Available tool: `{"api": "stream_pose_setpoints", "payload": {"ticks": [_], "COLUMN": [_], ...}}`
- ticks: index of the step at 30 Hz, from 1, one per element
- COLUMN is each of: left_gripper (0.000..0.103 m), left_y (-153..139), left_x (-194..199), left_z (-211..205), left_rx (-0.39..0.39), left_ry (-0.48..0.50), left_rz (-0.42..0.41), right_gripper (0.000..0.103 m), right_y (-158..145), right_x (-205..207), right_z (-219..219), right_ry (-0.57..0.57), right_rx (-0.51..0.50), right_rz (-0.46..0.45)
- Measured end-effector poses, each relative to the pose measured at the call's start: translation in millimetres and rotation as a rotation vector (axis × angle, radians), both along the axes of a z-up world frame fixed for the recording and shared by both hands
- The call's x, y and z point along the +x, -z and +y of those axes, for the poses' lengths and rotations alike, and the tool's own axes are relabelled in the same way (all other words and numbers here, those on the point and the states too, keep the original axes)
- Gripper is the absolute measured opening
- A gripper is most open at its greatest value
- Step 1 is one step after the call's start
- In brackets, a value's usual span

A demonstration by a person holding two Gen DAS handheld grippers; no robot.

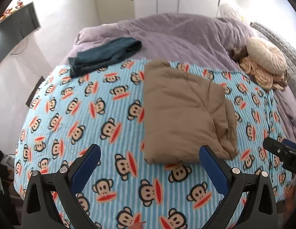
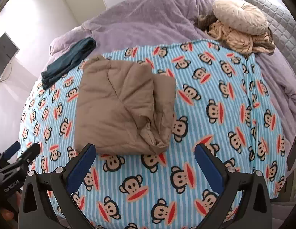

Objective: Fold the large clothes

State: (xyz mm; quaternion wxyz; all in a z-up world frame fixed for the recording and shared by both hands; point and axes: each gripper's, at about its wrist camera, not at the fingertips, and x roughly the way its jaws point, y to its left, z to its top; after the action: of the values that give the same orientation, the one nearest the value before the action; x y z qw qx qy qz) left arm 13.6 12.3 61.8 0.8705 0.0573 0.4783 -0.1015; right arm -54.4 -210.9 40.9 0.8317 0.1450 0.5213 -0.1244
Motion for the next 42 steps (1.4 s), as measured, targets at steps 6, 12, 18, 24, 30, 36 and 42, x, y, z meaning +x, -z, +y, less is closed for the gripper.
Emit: {"api": "stream_pose_setpoints", "payload": {"ticks": [6, 12, 18, 24, 30, 36, 42], "left_gripper": [0.103, 0.103, 0.103, 0.103, 0.103, 0.103, 0.103], "left_y": [-13, -16, -17, -18, -19, -19, -19], "left_x": [0, -5, -9, -9, -9, -8, -8], "left_z": [4, 3, 3, 3, 3, 2, 2], "left_rx": [0.005, 0.013, 0.021, 0.02, 0.019, 0.015, 0.015], "left_ry": [-0.032, -0.019, -0.017, -0.015, -0.014, -0.016, -0.015], "left_rz": [-0.023, -0.029, -0.032, -0.034, -0.036, -0.033, -0.032], "right_gripper": [0.103, 0.103, 0.103, 0.103, 0.103, 0.103, 0.103], "right_y": [-20, -25, -27, -28, -29, -33, -34], "right_x": [1, 1, -1, -1, -2, 3, 5], "right_z": [2, 9, 11, 11, 13, 10, 9], "right_ry": [0.006, -0.005, -0.005, -0.008, -0.007, -0.015, -0.015], "right_rx": [-0.054, -0.075, -0.079, -0.082, -0.082, -0.082, -0.083], "right_rz": [-0.056, -0.068, -0.068, -0.069, -0.071, -0.072, -0.073]}}
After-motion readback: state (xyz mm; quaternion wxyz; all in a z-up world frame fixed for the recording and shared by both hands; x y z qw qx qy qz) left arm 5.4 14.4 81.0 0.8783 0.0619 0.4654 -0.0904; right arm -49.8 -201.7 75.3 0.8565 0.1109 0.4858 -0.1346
